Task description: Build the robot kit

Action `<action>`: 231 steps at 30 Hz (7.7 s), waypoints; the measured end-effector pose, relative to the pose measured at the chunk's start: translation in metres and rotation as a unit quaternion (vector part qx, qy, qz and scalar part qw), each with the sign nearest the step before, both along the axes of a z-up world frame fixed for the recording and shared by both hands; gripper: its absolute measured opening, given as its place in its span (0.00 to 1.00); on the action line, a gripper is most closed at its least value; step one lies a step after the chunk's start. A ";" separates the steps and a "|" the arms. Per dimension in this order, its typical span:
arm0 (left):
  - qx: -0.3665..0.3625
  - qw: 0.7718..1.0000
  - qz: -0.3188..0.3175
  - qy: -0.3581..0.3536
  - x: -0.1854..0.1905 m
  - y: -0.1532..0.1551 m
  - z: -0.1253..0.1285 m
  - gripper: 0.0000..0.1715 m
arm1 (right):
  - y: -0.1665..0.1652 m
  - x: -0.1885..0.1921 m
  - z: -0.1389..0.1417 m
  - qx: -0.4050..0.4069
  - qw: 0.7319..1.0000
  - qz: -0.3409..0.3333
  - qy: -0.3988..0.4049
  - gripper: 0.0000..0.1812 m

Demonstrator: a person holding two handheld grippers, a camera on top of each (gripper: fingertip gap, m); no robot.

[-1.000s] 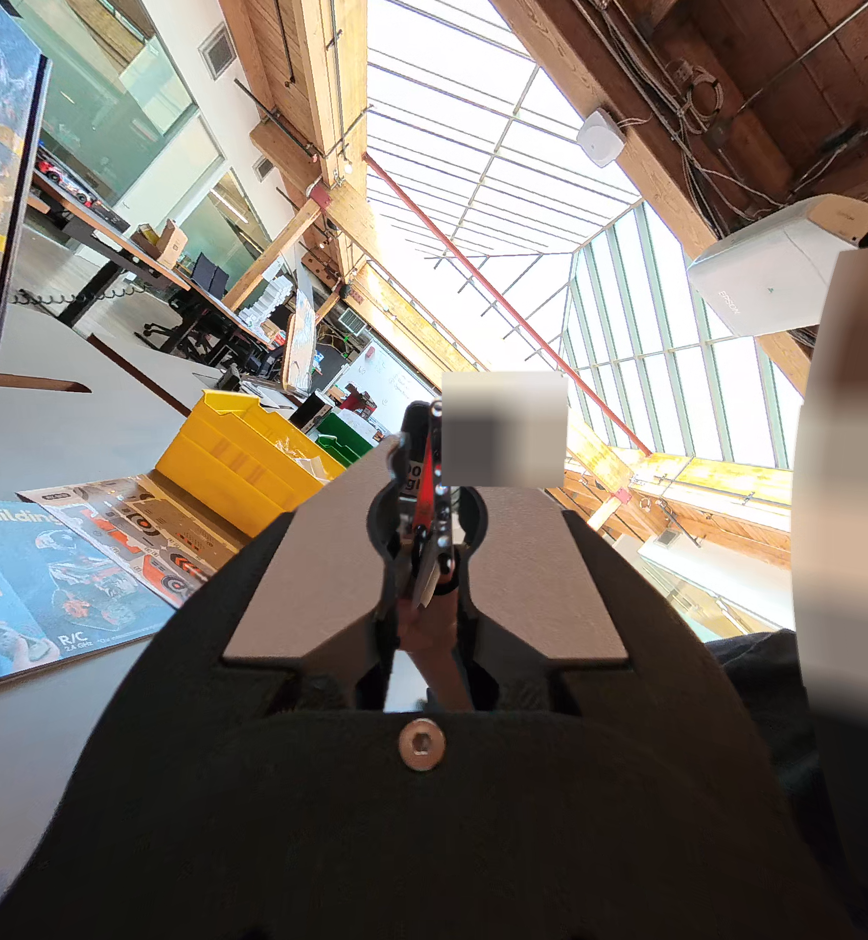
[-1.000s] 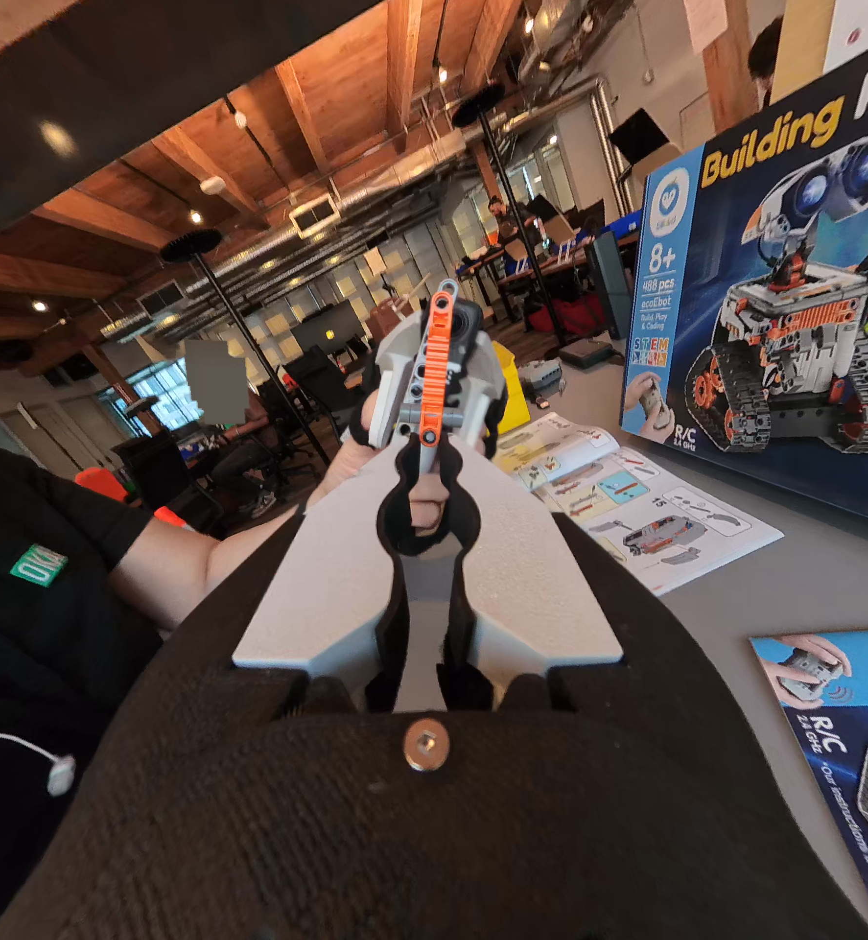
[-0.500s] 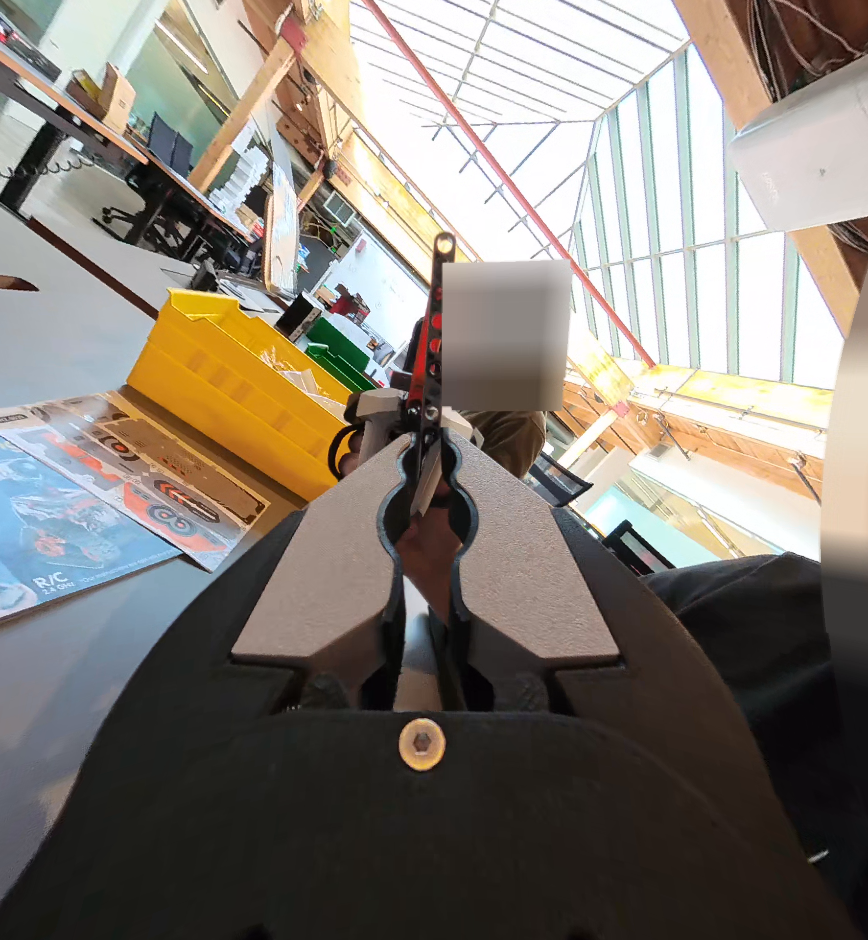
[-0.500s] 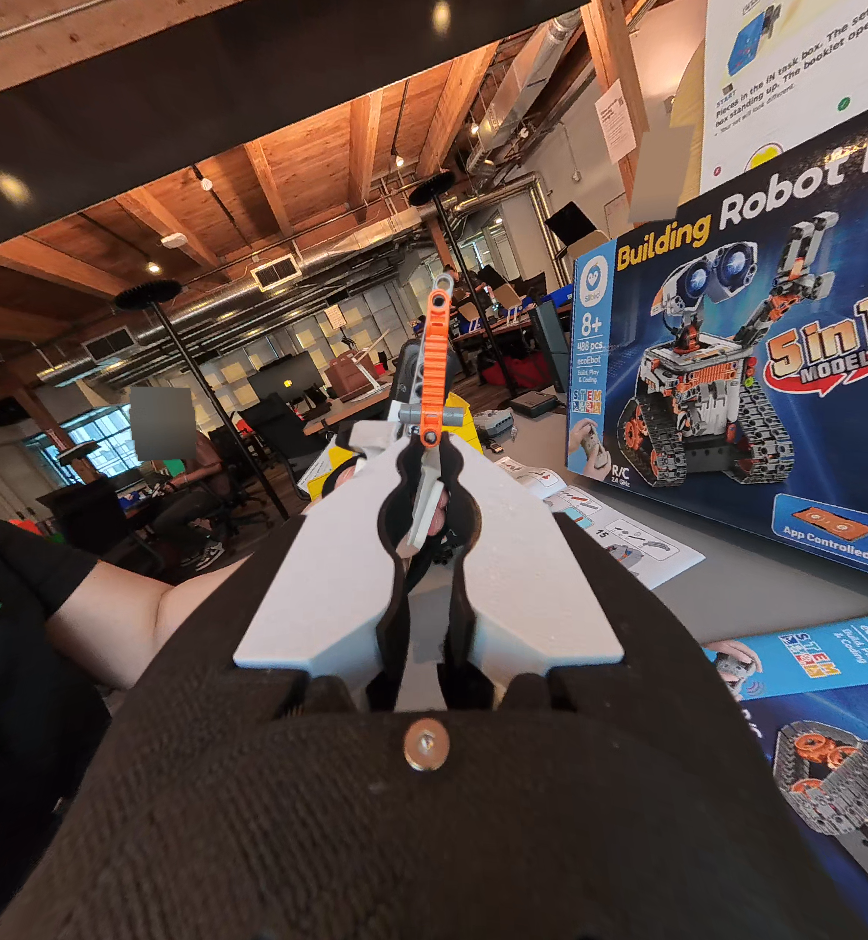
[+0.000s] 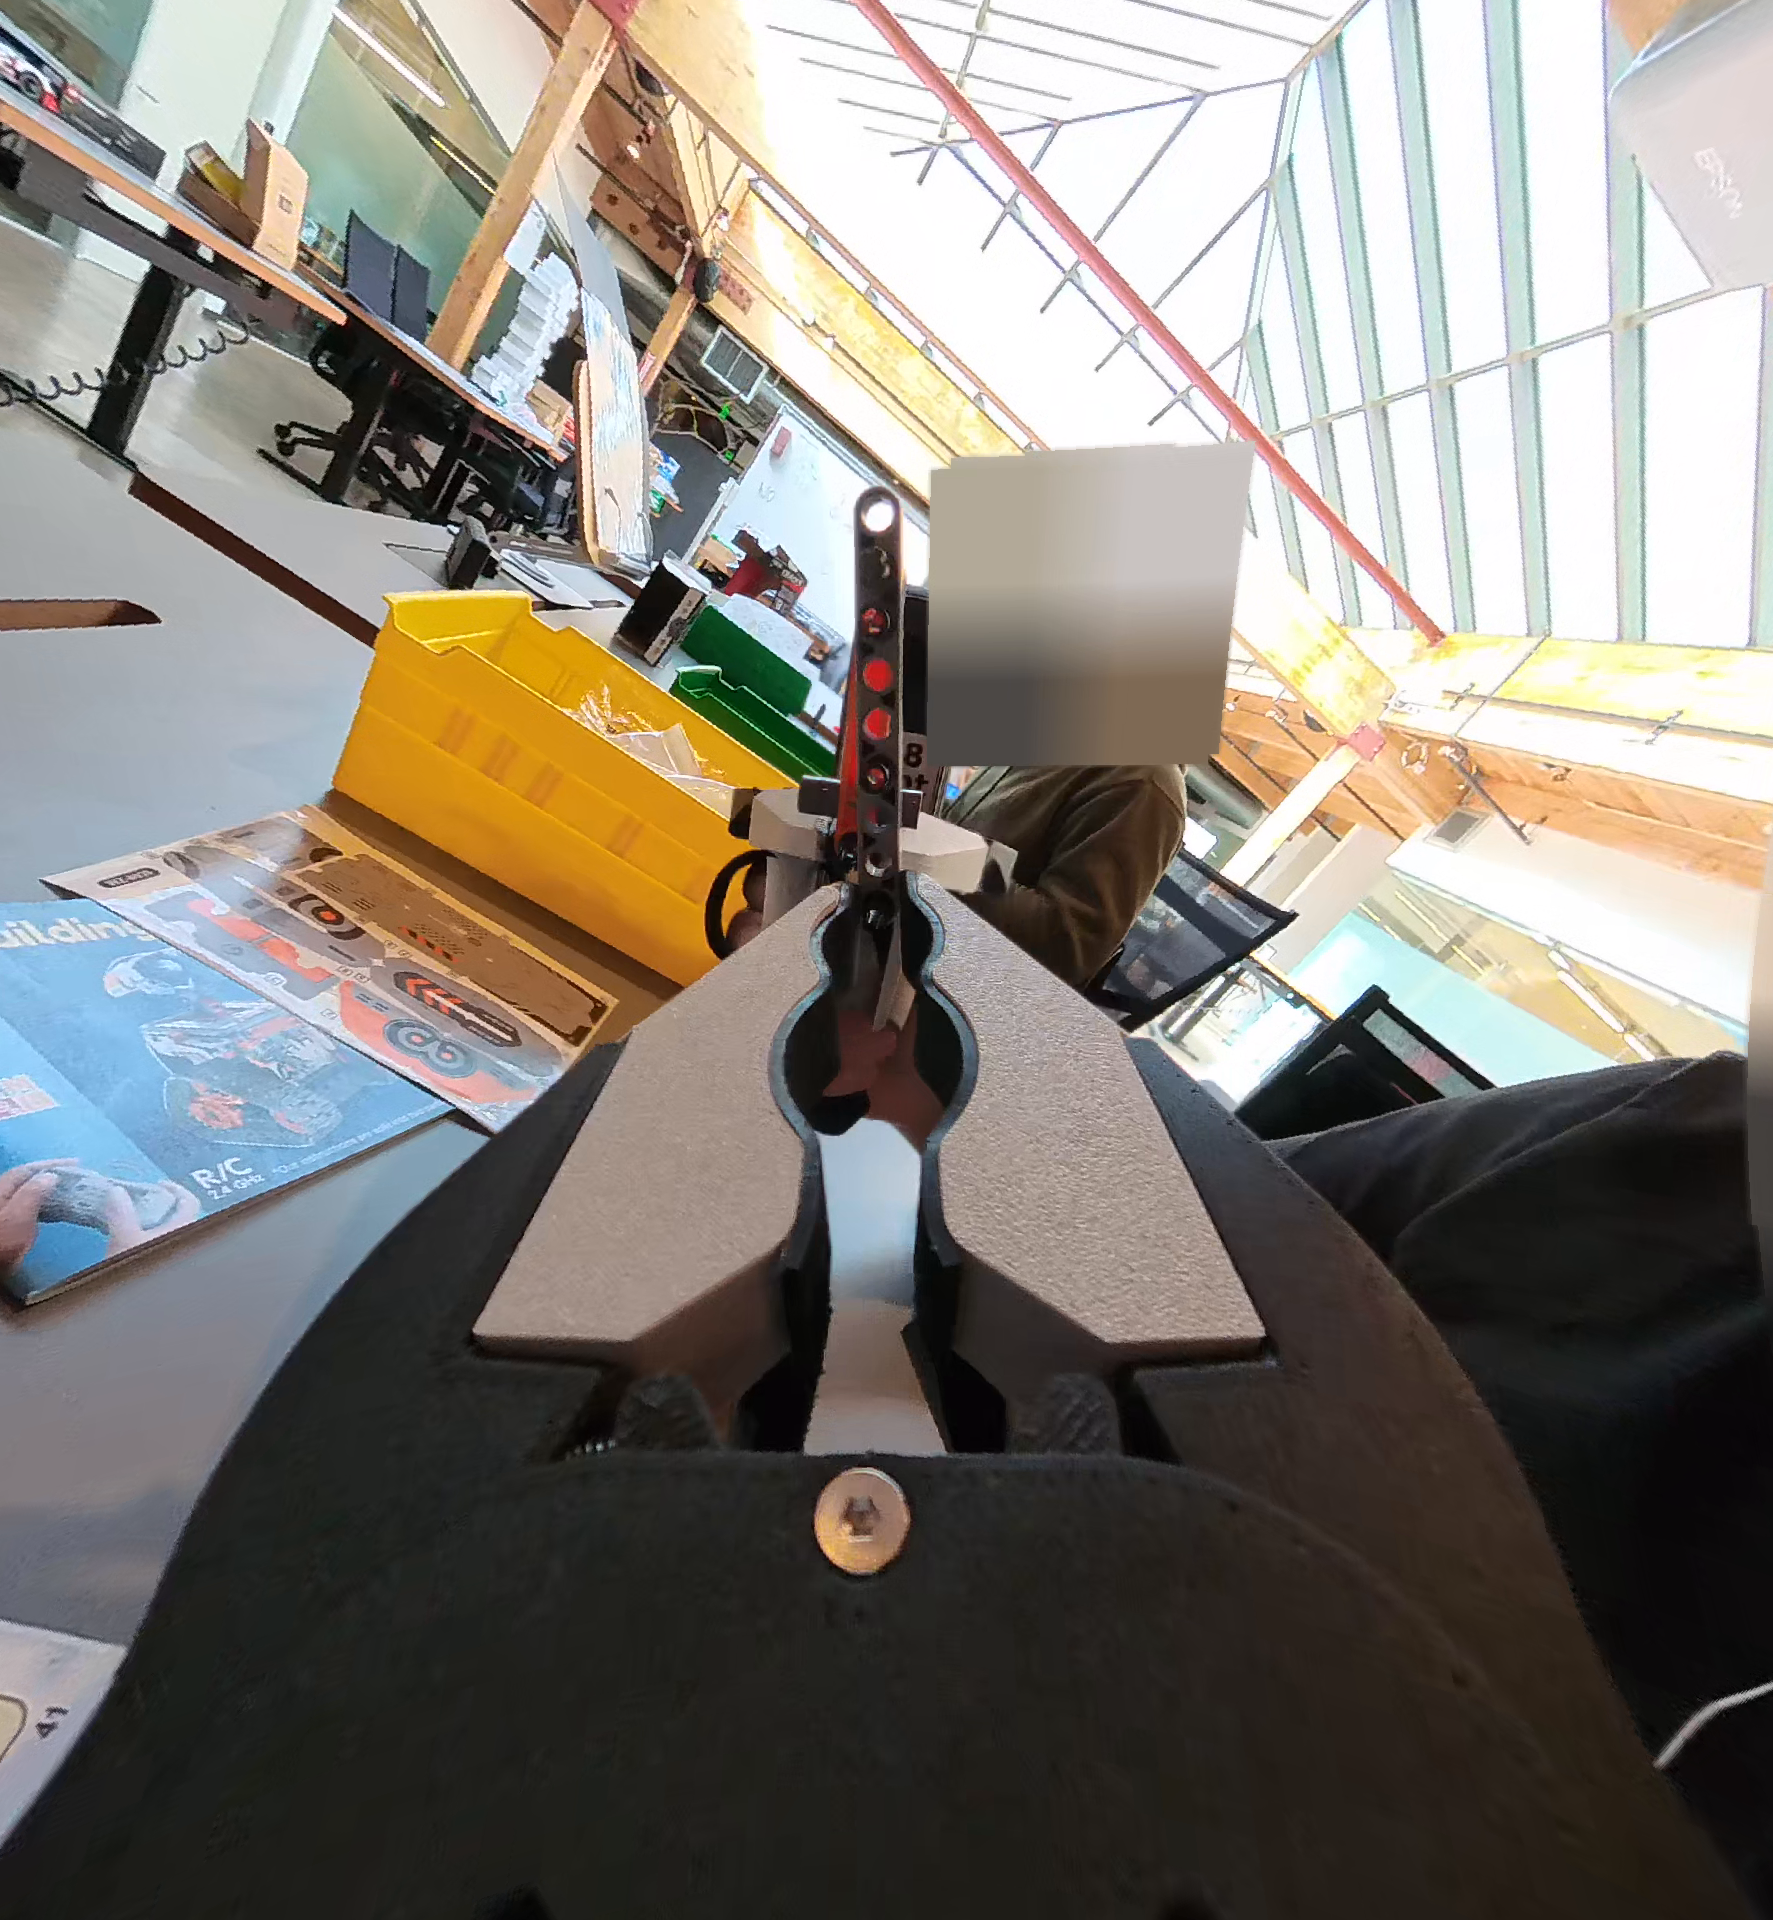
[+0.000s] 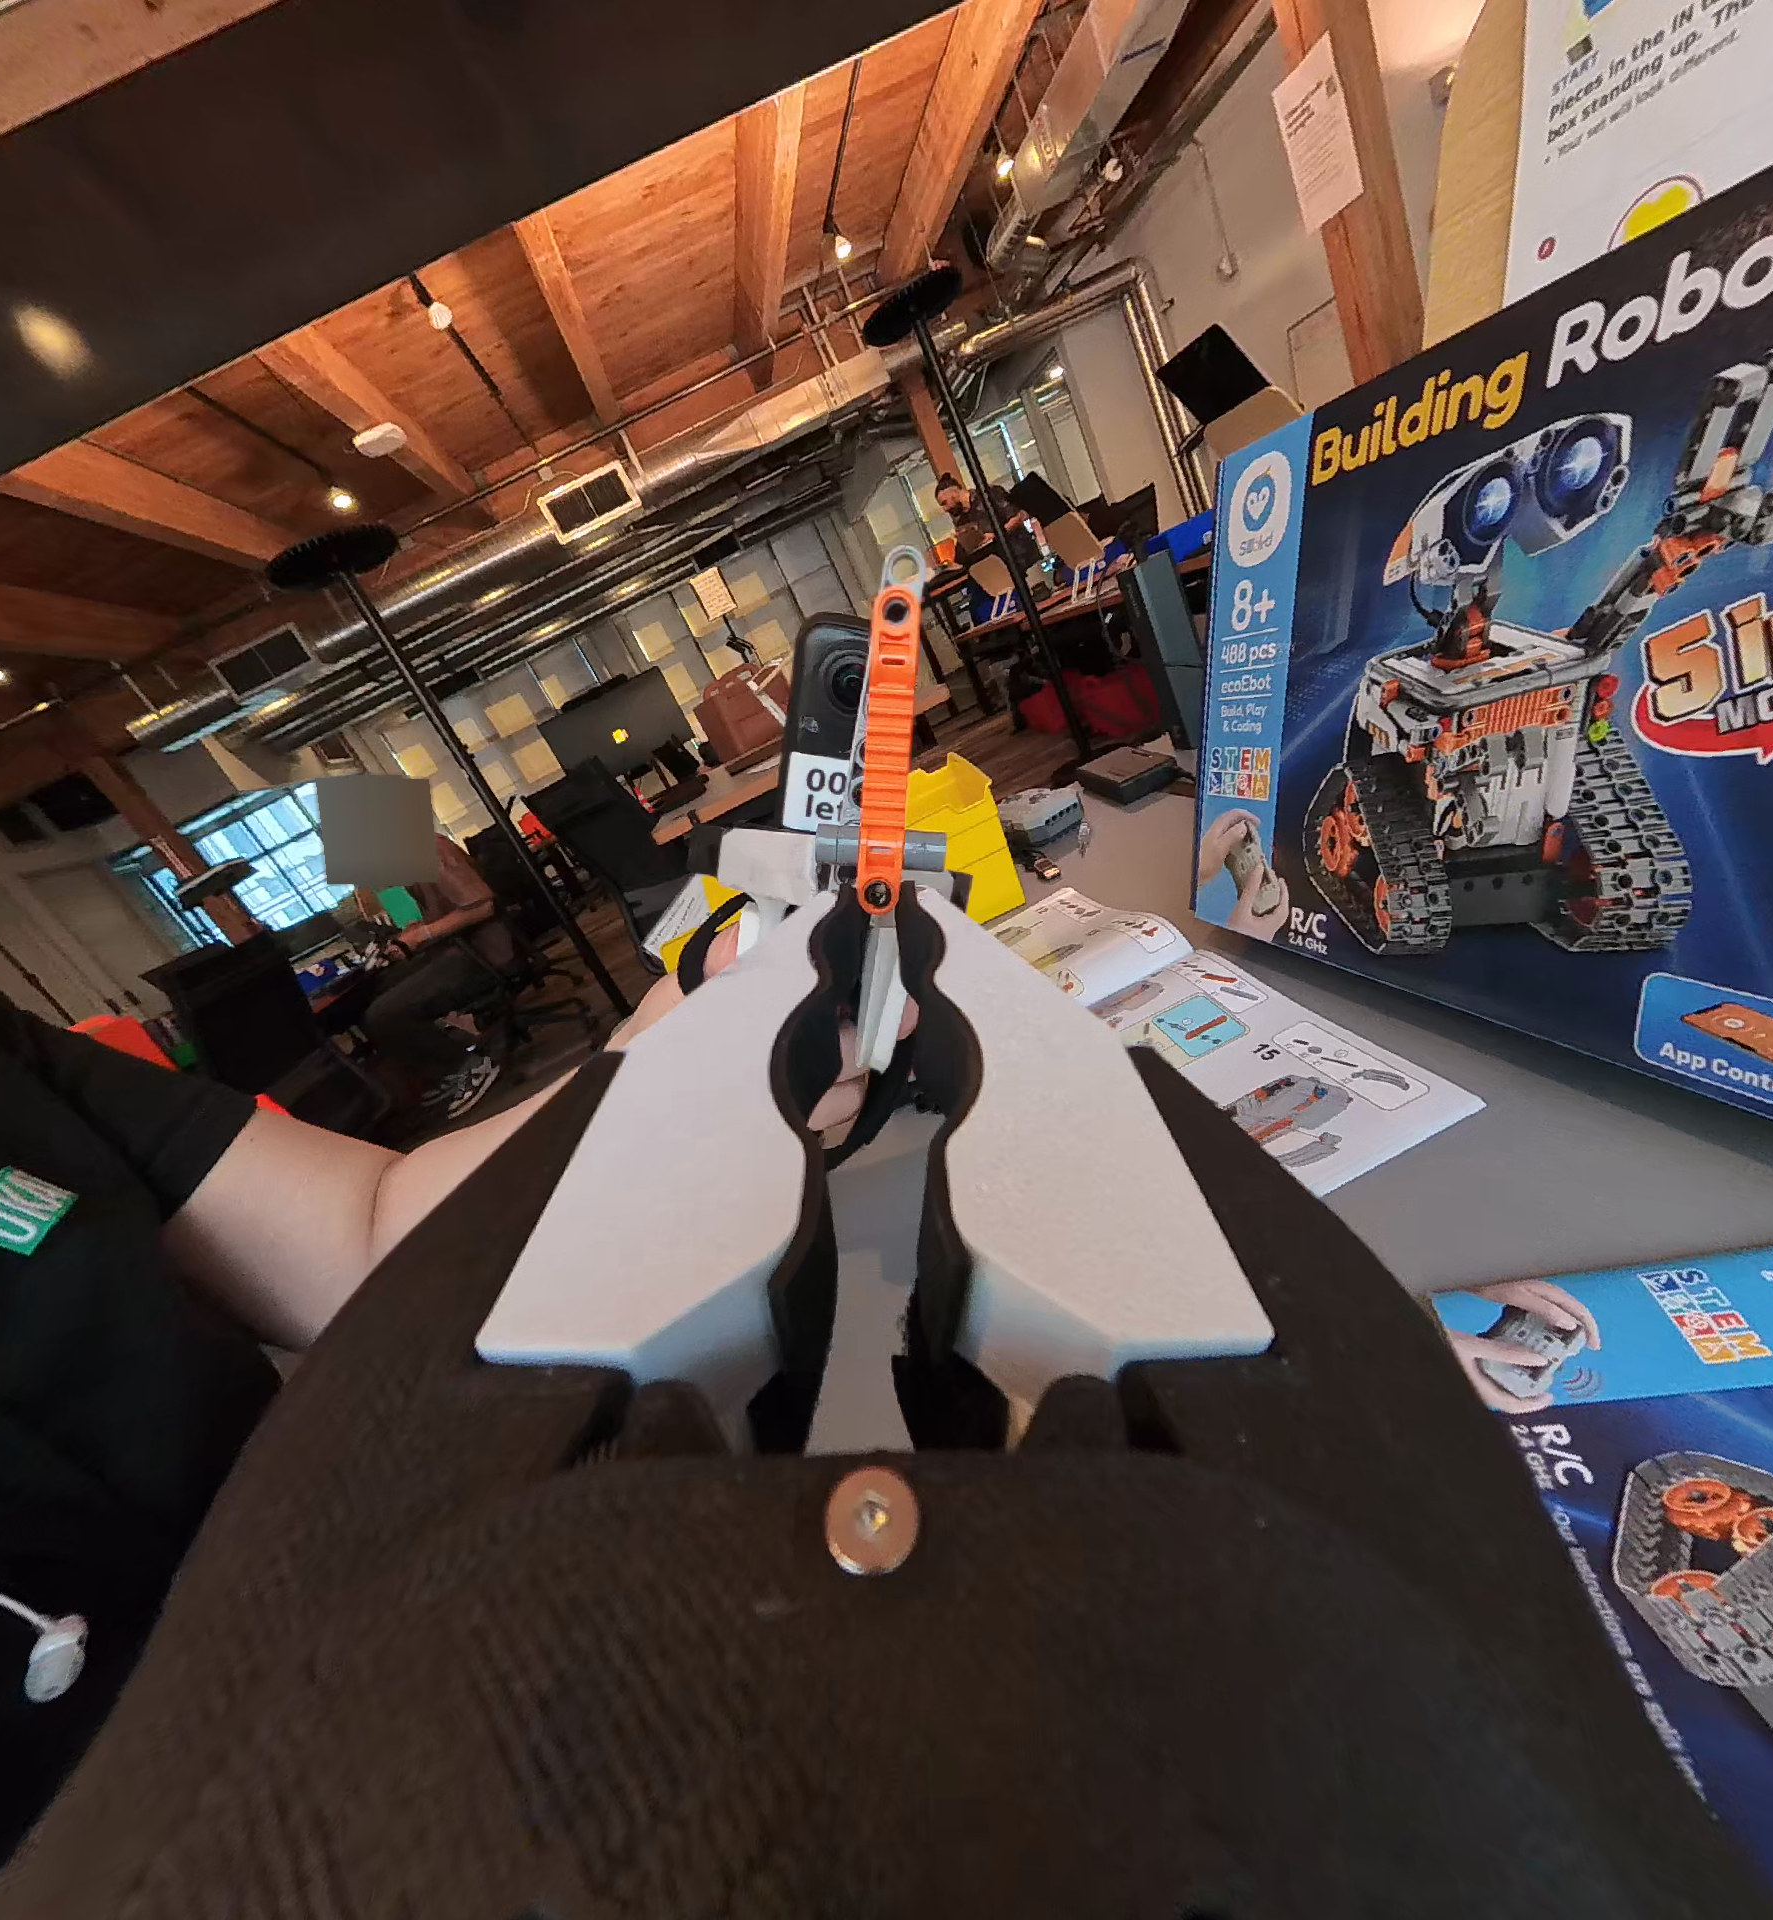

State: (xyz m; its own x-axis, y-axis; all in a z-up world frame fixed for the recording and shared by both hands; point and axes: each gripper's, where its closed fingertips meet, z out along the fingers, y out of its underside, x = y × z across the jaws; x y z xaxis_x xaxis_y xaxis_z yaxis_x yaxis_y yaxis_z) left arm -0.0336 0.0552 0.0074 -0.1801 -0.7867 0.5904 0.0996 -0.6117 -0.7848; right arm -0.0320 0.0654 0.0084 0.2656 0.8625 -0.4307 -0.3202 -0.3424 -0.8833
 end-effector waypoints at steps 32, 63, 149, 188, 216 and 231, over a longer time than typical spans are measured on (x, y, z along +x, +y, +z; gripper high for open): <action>0.002 1.000 -0.002 -0.008 -0.004 0.002 0.002 0.03 | -0.003 -0.003 0.005 0.000 1.000 -0.002 0.017 0.03; -0.077 0.997 -0.022 0.021 0.001 0.006 -0.018 0.03 | 0.009 0.003 -0.011 0.287 0.871 -0.225 -0.329 0.09; 0.091 0.996 0.012 0.014 -0.006 -0.005 0.004 0.03 | -0.015 -0.003 -0.003 0.002 0.997 0.071 -0.015 0.03; 0.236 0.962 0.108 -0.084 -0.009 -0.023 0.054 0.22 | -0.040 0.005 0.024 0.104 0.991 0.067 -0.050 0.03; 0.087 0.994 0.050 -0.049 -0.003 -0.013 0.031 0.08 | -0.024 0.000 0.022 -0.001 0.991 0.102 0.083 0.09; 0.152 0.987 0.054 -0.009 0.006 -0.026 0.028 0.17 | -0.036 0.007 0.030 -0.026 0.979 0.167 0.110 0.03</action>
